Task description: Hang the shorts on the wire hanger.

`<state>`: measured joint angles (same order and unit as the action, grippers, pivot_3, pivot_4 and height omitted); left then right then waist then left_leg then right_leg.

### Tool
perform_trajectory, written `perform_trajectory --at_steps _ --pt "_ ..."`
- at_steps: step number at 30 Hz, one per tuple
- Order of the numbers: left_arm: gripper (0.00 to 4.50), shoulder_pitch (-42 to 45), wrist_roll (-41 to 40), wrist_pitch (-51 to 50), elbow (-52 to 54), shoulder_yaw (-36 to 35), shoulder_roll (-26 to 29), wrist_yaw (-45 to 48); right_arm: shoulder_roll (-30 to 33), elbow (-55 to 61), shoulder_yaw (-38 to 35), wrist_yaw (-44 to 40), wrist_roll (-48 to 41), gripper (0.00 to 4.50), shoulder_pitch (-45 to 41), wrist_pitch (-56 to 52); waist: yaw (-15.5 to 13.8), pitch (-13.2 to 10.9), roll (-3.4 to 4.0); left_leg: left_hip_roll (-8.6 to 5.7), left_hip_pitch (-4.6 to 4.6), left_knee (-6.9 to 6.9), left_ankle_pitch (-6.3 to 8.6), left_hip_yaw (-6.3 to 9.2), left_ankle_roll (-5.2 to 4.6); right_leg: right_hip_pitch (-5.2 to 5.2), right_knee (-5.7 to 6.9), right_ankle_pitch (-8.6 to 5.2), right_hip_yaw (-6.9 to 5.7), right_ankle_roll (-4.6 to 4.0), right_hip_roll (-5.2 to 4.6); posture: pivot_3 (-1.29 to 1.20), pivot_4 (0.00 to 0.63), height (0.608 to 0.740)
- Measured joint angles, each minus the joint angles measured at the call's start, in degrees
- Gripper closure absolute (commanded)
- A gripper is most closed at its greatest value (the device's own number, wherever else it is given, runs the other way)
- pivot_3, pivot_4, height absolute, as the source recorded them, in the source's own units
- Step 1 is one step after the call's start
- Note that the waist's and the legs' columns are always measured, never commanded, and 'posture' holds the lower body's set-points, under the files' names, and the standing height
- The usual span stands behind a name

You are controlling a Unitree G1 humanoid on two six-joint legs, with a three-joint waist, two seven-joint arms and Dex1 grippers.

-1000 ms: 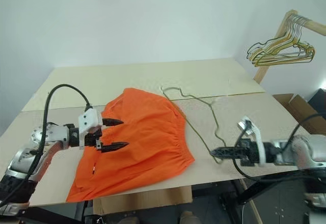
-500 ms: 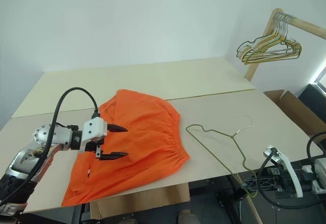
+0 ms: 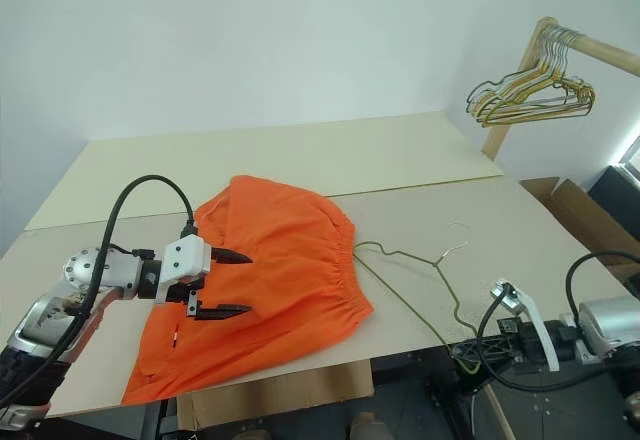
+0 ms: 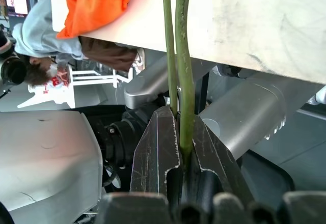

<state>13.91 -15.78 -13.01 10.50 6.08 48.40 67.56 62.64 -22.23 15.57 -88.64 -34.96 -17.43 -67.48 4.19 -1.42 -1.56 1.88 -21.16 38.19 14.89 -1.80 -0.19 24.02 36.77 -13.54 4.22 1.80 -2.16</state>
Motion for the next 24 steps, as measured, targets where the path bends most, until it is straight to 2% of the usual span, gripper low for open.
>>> perform_trajectory --at_steps 7,15,24 --pt "0.04 -0.9 1.3 0.1 0.0 0.0 0.3 -0.6 0.0 -0.5 4.8 -0.2 -0.9 4.5 -2.1 2.5 -0.2 0.0 0.01 0.0 0.01 0.03 0.0 0.0 0.0 -0.01 0.02 0.0 0.0 0.0 0.0 -0.05 0.0 0.74" --pt "0.04 -0.9 2.9 0.3 0.3 1.2 -0.4 -1.2 -7.7 -10.3 6.9 -0.3 1.4 4.5 -11.6 3.4 -0.2 0.0 0.03 0.0 -0.02 0.08 0.0 0.0 0.0 -0.01 0.04 0.1 0.02 -0.16 0.02 -0.02 0.0 0.74" --pt "0.04 -3.2 5.4 0.6 0.4 1.8 -0.3 -1.9 -10.7 -17.2 13.2 -0.5 2.0 4.5 -16.7 5.3 -0.4 0.0 0.04 0.02 0.01 0.12 0.02 0.0 -0.04 -0.07 0.05 0.24 0.0 -0.39 0.02 0.0 0.0 0.74"
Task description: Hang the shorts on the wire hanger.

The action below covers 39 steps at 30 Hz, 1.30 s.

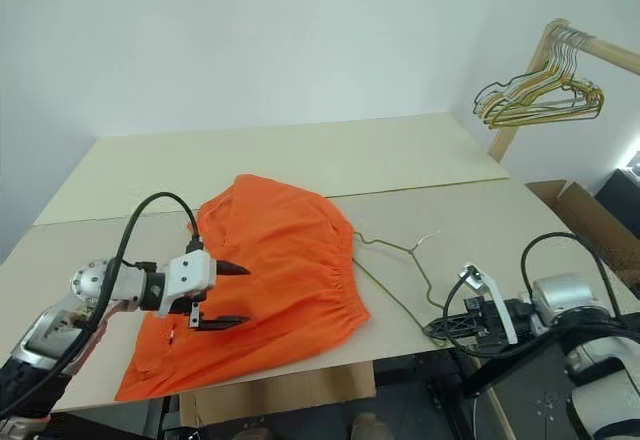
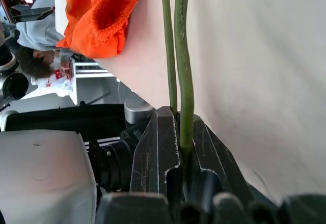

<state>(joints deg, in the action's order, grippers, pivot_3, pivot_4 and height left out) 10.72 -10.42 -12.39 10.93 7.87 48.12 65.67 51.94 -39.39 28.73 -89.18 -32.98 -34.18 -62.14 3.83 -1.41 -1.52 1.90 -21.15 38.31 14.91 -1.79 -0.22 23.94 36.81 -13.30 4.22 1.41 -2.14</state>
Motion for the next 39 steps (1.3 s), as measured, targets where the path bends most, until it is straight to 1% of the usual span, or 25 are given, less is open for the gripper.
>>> perform_trajectory --at_steps 4,6,8,11,13,18,22,26,29,34,37,39 --pt "0.04 0.0 0.6 0.0 0.2 0.0 0.0 -0.3 -2.1 -4.2 1.6 -0.1 0.3 4.5 -3.3 0.7 0.6 0.0 -0.04 0.05 0.15 0.05 0.0 0.0 0.0 -0.19 -0.01 -0.01 0.03 0.1 0.07 0.0 0.0 0.74" --pt "0.04 0.0 1.5 0.3 0.2 0.1 0.0 -0.6 -4.5 -8.0 1.6 -0.1 1.3 4.5 -5.9 1.8 0.9 0.0 -0.04 0.06 0.41 0.03 0.0 0.02 0.0 -0.45 -0.02 -0.04 0.02 0.13 0.1 0.0 0.0 0.74" --pt "0.04 0.0 1.9 1.1 0.2 0.1 0.0 -0.8 -6.5 -11.0 1.6 -0.1 1.9 4.5 -7.8 2.3 0.9 0.0 -0.04 0.07 0.64 -0.01 0.01 0.05 -0.01 -0.69 -0.05 -0.1 0.01 0.2 0.11 0.01 0.0 0.74" --pt "0.04 0.0 2.1 1.2 0.2 0.1 -0.1 -1.1 -8.9 -15.2 0.6 -0.1 2.4 4.5 -10.0 2.4 0.6 0.0 -0.04 0.07 0.69 -0.02 0.03 0.06 -0.03 -0.76 -0.08 -0.1 0.0 0.19 0.1 0.01 0.0 0.74" --pt "0.04 -0.1 2.1 1.2 0.2 0.1 -0.2 -1.3 -8.8 -14.9 1.1 -0.1 1.9 4.5 -10.0 2.4 0.1 0.0 -0.03 0.07 0.67 -0.02 0.04 0.07 -0.04 -0.75 -0.07 -0.1 -0.02 0.19 0.1 0.02 0.0 0.74" --pt "0.04 -0.6 2.2 1.2 0.4 0.2 -0.2 -1.5 -7.7 -9.5 6.4 -0.2 -3.5 4.5 -9.8 0.5 -0.1 0.0 0.03 0.06 0.66 -0.02 0.05 0.08 -0.06 -0.72 -0.06 -0.11 -0.03 0.19 0.07 0.02 0.0 0.74" --pt "0.04 -1.4 3.6 1.7 0.4 0.7 -0.2 -1.8 -8.3 -12.2 8.5 -0.2 -3.8 4.5 -11.4 0.0 -0.1 0.0 0.05 0.05 0.66 -0.01 0.05 0.06 -0.06 -0.73 -0.06 -0.11 -0.03 0.19 0.06 0.02 0.0 0.74" --pt "0.04 -1.4 4.6 2.3 0.3 1.8 -0.4 -2.2 -10.4 -16.6 8.4 -0.2 -2.1 4.5 -14.6 0.2 -0.1 0.0 0.05 0.06 0.66 -0.02 0.05 0.07 -0.06 -0.72 -0.05 -0.1 -0.04 0.18 0.07 0.03 0.0 0.74" --pt "0.04 -1.5 4.8 2.3 0.3 2.2 -0.8 -2.6 -12.7 -19.7 7.3 -0.2 -1.4 4.5 -15.4 0.4 -0.3 0.0 0.05 0.05 0.62 -0.02 0.05 0.08 -0.06 -0.71 -0.05 -0.1 -0.06 0.17 0.06 0.03 0.0 0.74" --pt "0.04 -1.5 5.9 2.8 -0.1 2.2 -0.7 -3.0 -13.4 -19.1 7.4 -0.2 -1.7 4.5 -15.6 0.9 -0.6 0.0 0.08 0.04 0.6 -0.02 0.06 0.08 -0.06 -0.69 -0.05 -0.06 -0.08 0.1 0.03 0.03 0.0 0.74" --pt "0.04 -1.7 6.0 3.6 -0.3 2.3 -0.8 -3.0 -16.0 -23.2 6.1 -0.3 1.1 4.5 -17.3 2.4 -0.5 0.0 0.08 0.04 0.64 -0.01 0.06 0.07 -0.06 -0.7 -0.03 -0.06 -0.07 0.1 0.04 0.03 0.0 0.74" --pt "0.04 -1.7 6.2 3.8 -0.4 2.4 -0.8 -3.0 -18.3 -27.6 3.6 -0.3 4.3 4.5 -19.2 4.3 -0.4 0.0 0.08 0.04 0.64 -0.01 0.06 0.08 -0.06 -0.7 -0.01 -0.06 -0.07 0.12 0.05 0.03 0.0 0.74"
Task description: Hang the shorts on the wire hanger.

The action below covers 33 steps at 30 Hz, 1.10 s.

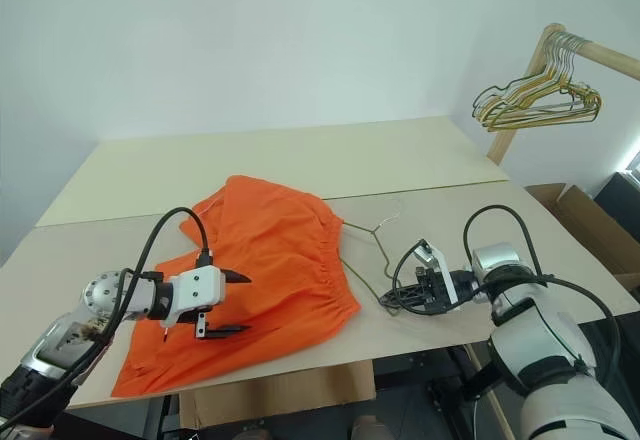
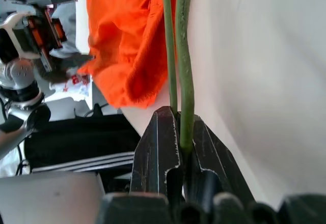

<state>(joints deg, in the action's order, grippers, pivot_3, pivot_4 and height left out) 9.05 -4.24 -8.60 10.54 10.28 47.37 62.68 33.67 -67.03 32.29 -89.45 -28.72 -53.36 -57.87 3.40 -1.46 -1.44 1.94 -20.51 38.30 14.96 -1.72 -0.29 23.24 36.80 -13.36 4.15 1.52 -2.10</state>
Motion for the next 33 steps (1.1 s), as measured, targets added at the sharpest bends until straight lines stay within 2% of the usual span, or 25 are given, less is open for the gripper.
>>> perform_trajectory --at_steps 10,13,18,21,26,30,33 --pt "0.04 -0.1 0.9 0.1 -0.1 0.0 0.0 -0.3 -3.0 -5.4 -14.3 2.5 6.7 4.5 -2.1 5.6 -1.0 0.0 0.01 -0.01 -0.28 0.0 0.0 0.03 0.01 0.23 0.0 0.09 -0.06 -0.14 -0.02 0.03 0.0 0.74" --pt "0.04 -0.1 1.0 0.1 -0.1 0.0 0.0 -0.4 -3.2 -4.0 -20.2 5.4 7.2 4.5 -1.1 14.1 -0.9 0.0 0.01 -0.01 -0.32 0.0 0.0 0.04 0.01 0.25 -0.01 0.09 -0.06 -0.14 -0.02 0.03 0.0 0.74" --pt "0.04 1.5 -0.5 0.1 -0.7 -0.1 -0.8 -0.1 -3.9 0.8 -24.3 7.5 9.3 4.5 2.1 28.1 -0.9 0.0 0.02 0.0 -0.47 0.01 0.0 0.05 0.01 0.37 -0.02 0.1 -0.07 -0.14 -0.03 0.02 0.0 0.74" --pt "0.04 6.3 -4.1 -0.4 -2.5 -2.2 -2.3 0.5 -4.9 3.7 -24.3 8.4 12.0 4.5 3.8 36.3 -0.9 0.0 0.02 -0.01 -0.66 0.08 -0.01 0.05 0.02 0.6 0.09 0.12 -0.08 -0.16 -0.04 0.02 0.0 0.74" --pt "0.04 23.7 -9.8 -1.5 -12.8 -8.0 -3.9 1.1 -5.6 6.6 -24.4 10.0 15.9 4.5 4.9 47.2 -0.8 0.0 0.01 -0.05 -0.78 0.12 -0.03 0.07 0.03 0.77 0.16 0.14 -0.06 -0.18 -0.04 0.02 0.0 0.74" --pt "0.04 39.2 -9.6 0.7 -27.3 -9.1 -4.2 3.4 -6.1 8.0 -24.4 11.1 18.4 4.5 4.9 52.1 -0.4 0.0 0.01 -0.09 -0.79 0.11 -0.02 0.06 0.03 0.78 0.12 0.14 -0.04 -0.18 -0.04 0.01 0.0 0.74" --pt "0.04 49.6 -6.5 7.4 -41.8 -7.1 -4.5 8.4 -6.8 9.2 -24.1 12.7 20.4 4.5 4.9 54.9 0.1 0.0 0.01 -0.12 -0.82 0.1 -0.03 0.07 0.03 0.8 0.13 0.14 -0.06 -0.18 -0.05 0.01 0.0 0.74"
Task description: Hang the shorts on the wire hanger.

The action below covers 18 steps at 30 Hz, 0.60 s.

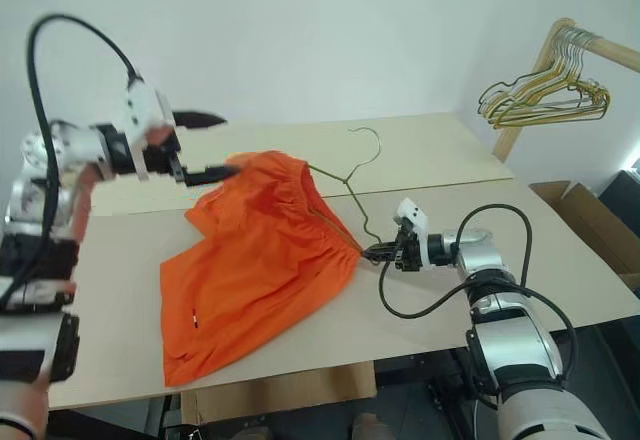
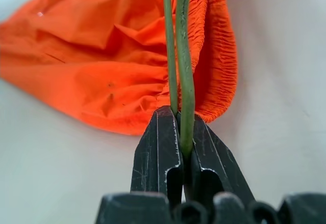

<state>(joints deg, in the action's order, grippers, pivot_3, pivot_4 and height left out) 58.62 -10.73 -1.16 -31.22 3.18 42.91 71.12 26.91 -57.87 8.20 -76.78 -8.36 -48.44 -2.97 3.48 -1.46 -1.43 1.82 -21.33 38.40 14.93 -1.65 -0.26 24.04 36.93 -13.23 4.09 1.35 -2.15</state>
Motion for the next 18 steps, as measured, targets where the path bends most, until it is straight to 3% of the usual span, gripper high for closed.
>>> perform_trajectory --at_steps 9,18 --pt "0.04 15.4 8.4 15.2 -31.6 6.5 -5.2 17.9 -1.5 4.3 0.4 3.0 3.8 4.5 0.0 2.2 1.1 0.0 0.0 0.0 -0.27 0.08 0.0 0.02 -0.01 0.22 0.05 -0.01 -0.01 0.01 0.01 -0.02 0.0 0.74" --pt "0.04 20.2 17.9 22.2 -40.6 9.9 -8.1 17.4 -1.4 9.0 1.8 5.0 7.2 4.5 0.4 4.2 2.2 0.0 0.0 -0.02 -0.52 0.46 0.09 0.12 -0.15 0.23 0.08 -0.01 -0.05 0.11 -0.06 -0.04 0.0 0.74"
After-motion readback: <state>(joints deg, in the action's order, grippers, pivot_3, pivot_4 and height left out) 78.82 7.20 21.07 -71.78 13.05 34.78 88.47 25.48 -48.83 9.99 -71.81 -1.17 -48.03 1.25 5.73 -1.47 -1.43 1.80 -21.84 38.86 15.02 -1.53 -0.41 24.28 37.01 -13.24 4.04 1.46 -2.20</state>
